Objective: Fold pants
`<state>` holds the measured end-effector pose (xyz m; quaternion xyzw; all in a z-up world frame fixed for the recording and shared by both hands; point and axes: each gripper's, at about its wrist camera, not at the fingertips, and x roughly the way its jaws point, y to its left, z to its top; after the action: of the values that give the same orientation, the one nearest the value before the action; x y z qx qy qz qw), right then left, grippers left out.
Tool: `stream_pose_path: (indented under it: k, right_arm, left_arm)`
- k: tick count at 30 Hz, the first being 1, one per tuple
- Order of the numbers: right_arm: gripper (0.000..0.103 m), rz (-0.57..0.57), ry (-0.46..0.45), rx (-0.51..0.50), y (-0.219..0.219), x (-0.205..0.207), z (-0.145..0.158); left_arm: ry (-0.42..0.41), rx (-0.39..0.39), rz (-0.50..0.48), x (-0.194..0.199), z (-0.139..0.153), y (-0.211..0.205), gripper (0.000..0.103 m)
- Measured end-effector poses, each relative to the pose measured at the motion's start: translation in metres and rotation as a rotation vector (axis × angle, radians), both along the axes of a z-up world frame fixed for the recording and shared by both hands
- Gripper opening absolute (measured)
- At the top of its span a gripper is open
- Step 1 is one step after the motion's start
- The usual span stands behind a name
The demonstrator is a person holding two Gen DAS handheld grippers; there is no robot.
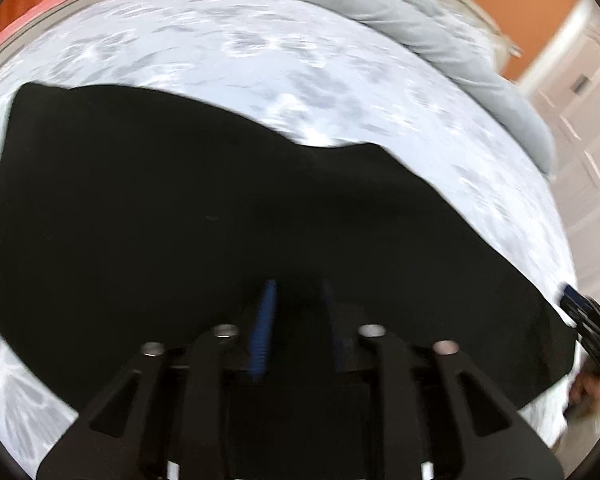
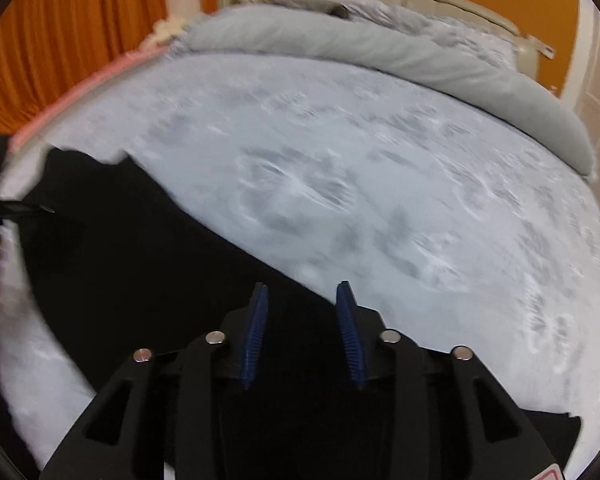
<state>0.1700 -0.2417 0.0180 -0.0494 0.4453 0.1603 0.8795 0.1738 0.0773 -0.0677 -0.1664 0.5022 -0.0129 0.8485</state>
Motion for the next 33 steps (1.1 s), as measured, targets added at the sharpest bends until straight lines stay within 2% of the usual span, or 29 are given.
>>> stream_pose_path:
  k: [3,5,9,10,11,13,14,15,16,17,20,22,24,25,26,27,28,29,31,33]
  right_arm:
    - [0.036,0.090,0.020,0.064,0.046,0.009,0.004]
    - [0.033,0.163,0.055,0.104,0.094,0.026,-0.004]
    - [0.033,0.225,0.100,0.105,0.182,0.065,-0.022]
    - [0.037,0.234,0.092,0.106,0.204,0.081,-0.024]
    - [0.049,0.236,0.086,0.096,0.220,0.093,-0.025]
    - [0.057,0.231,0.065,0.069,0.242,0.114,-0.030]
    - [0.056,0.227,0.097,0.062,0.252,0.128,-0.037]
    - [0.045,0.231,0.134,0.075,0.257,0.132,-0.043]
    - [0.008,0.230,0.170,0.093,0.263,0.141,-0.051]
    - [0.008,0.217,0.177,0.075,0.266,0.145,-0.055]
    - [0.005,0.177,0.118,0.108,0.261,0.156,-0.048]
    - [0.005,0.113,0.155,0.125,0.254,0.173,-0.063]
    - [0.009,0.110,0.173,0.120,0.256,0.175,-0.071]
    - [0.017,0.110,0.161,0.118,0.257,0.171,-0.064]
    - [0.018,0.104,0.156,0.127,0.254,0.166,-0.055]
    - [0.020,0.093,0.133,0.155,0.243,0.156,-0.037]
    - [0.026,0.088,0.111,0.186,0.231,0.146,-0.023]
    - [0.035,0.068,0.076,0.220,0.209,0.130,-0.008]
    - [0.046,0.009,0.042,0.229,0.172,0.100,0.005]
    - [0.047,-0.080,0.031,0.206,0.115,0.061,0.005]
  left_arm:
    - [-0.001,0.101,0.088,-0.001,0.002,0.014,0.030]
    - [0.005,0.170,0.130,0.000,0.002,0.021,0.030]
    - [-0.009,0.115,0.165,-0.003,0.007,0.032,0.030]
    - [-0.022,0.107,0.175,-0.005,0.011,0.034,0.030]
    - [-0.039,0.098,0.187,-0.008,0.015,0.037,0.031]
    - [-0.058,0.075,0.212,-0.013,0.021,0.043,0.035]
    - [-0.062,0.050,0.227,-0.015,0.022,0.048,0.038]
    - [-0.063,0.027,0.243,-0.016,0.022,0.053,0.039]
    - [-0.063,0.013,0.254,-0.017,0.023,0.056,0.039]
    - [-0.060,-0.004,0.267,-0.018,0.022,0.060,0.039]
    - [-0.052,-0.045,0.281,-0.018,0.021,0.064,0.039]
    - [-0.044,-0.047,0.270,-0.015,0.018,0.062,0.039]
    - [-0.032,-0.029,0.247,-0.011,0.016,0.057,0.039]
    - [-0.029,-0.021,0.239,-0.011,0.016,0.055,0.039]
    - [-0.025,-0.011,0.235,-0.011,0.015,0.052,0.039]
    - [-0.020,-0.003,0.233,-0.010,0.014,0.053,0.039]
    - [-0.013,-0.002,0.232,-0.010,0.013,0.053,0.040]
    - [-0.009,-0.007,0.231,-0.011,0.011,0.054,0.040]
    - [-0.003,-0.014,0.231,-0.009,0.010,0.054,0.040]
    - [-0.008,-0.001,0.224,-0.011,0.011,0.052,0.040]
